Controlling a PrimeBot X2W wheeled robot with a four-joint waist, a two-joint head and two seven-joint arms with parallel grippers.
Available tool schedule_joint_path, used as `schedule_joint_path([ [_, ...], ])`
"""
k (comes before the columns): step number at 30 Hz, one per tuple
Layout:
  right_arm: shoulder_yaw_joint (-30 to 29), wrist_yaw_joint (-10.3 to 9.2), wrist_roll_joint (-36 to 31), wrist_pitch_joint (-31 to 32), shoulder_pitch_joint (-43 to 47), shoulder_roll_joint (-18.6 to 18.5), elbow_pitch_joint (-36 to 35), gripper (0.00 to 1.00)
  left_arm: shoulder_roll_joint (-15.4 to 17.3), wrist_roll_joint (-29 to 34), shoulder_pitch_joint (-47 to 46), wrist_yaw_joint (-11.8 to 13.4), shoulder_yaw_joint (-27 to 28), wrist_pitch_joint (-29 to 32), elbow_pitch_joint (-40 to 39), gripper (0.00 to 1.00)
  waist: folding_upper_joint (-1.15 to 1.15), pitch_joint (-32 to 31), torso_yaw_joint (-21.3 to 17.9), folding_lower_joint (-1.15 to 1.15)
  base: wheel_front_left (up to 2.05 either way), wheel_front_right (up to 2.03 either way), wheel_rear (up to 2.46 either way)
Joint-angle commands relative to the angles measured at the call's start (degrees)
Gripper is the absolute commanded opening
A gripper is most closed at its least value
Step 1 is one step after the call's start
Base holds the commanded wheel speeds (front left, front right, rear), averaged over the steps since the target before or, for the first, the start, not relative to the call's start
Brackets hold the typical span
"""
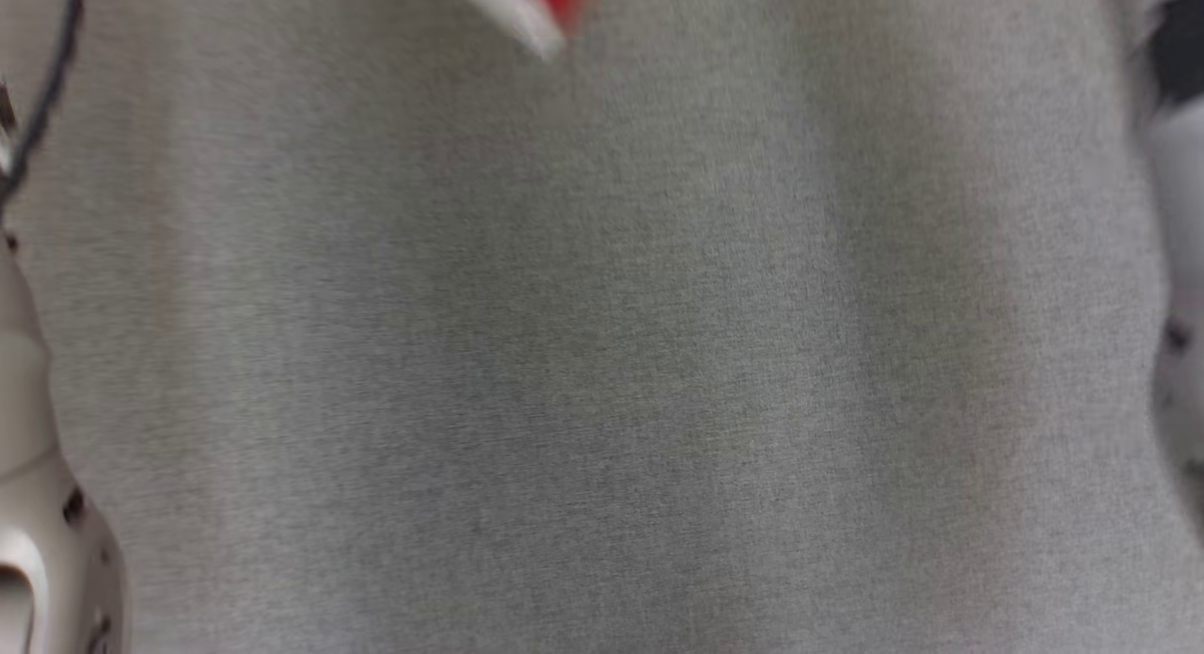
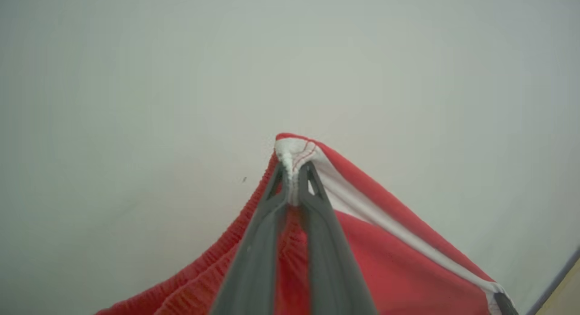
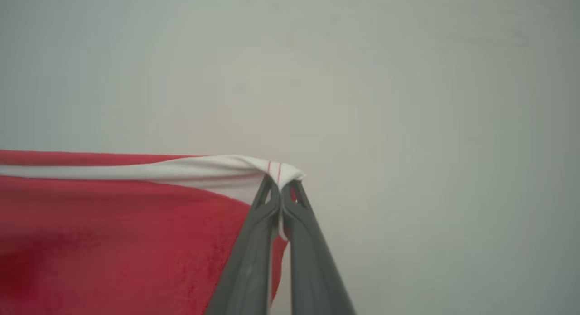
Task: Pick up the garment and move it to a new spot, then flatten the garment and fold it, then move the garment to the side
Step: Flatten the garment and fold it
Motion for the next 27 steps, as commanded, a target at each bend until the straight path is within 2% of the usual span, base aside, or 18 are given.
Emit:
schedule_joint_path([
  [1, -1.49, -0.24, -2.40, -1.62, -1.69, -0.40, 1.42, 0.00, 0.35, 0.50, -1.65, -0.48, 0.52, -2.01, 0.36, 0.00, -0.02, 3.03, -1.11, -0.03, 0.00, 0.00, 0.00],
  [4, -4.51, -0.25, -7.62, -3.60, -6.02, -0.56, 1.24, 0.00, -0.52, -0.35, -4.87, -2.01, 1.14, -6.21, 0.23, 0.00, -0.02, 3.57, -0.57, -0.03, 0.00, 0.00, 0.00],
  [6, -6.43, -0.32, -10.44, -3.74, -7.00, -0.93, -1.43, 0.00, -1.16, -1.35, -6.08, -2.59, 1.64, -8.12, 0.07, 0.00, -0.02, 4.13, -0.24, -0.03, 0.00, 0.00, 0.00],
  [10, -4.39, -0.29, -13.01, -3.74, -2.87, -2.07, -3.65, 0.00, -0.86, 0.06, -2.45, -3.10, -1.50, -9.55, -0.19, 0.00, -0.02, 4.95, 0.75, -0.03, 0.00, 0.00, 0.00],
  [12, -2.53, -0.24, -13.28, -3.76, -0.40, -3.14, -3.53, 0.00, -0.60, 1.00, 0.39, -3.18, -5.22, -9.94, -1.56, 0.00, -0.02, 5.17, 1.33, -0.03, 0.00, 0.00, 0.00],
  [16, 1.26, -0.21, -11.60, -3.78, 6.29, -5.97, -3.69, 0.00, -0.67, -0.34, 9.72, -3.24, -11.55, -11.07, -4.71, 0.00, -0.02, 4.07, 2.14, -0.03, 0.00, 0.00, 0.00],
  [18, 2.86, -0.20, -10.16, -3.78, 9.79, -7.30, -4.18, 0.00, -0.92, -1.83, 14.85, -3.25, -12.76, -11.50, -6.26, 0.00, -0.02, 3.00, 2.25, -0.03, 0.00, 0.00, 0.00],
  [24, 4.94, -0.20, -6.66, -3.78, 21.22, -11.93, -7.39, 0.00, -3.69, -3.51, 30.91, -3.24, -10.55, -11.74, -12.17, 0.00, -0.02, -3.07, 3.02, -0.03, 0.00, 0.00, 0.00],
  [27, 5.88, -0.23, -5.21, -3.77, 27.29, -13.98, -9.10, 0.00, -3.93, -2.79, 38.40, -3.20, -11.10, -11.76, -14.79, 0.00, -0.02, -6.79, 3.27, -0.03, 0.00, 0.00, 0.00],
])
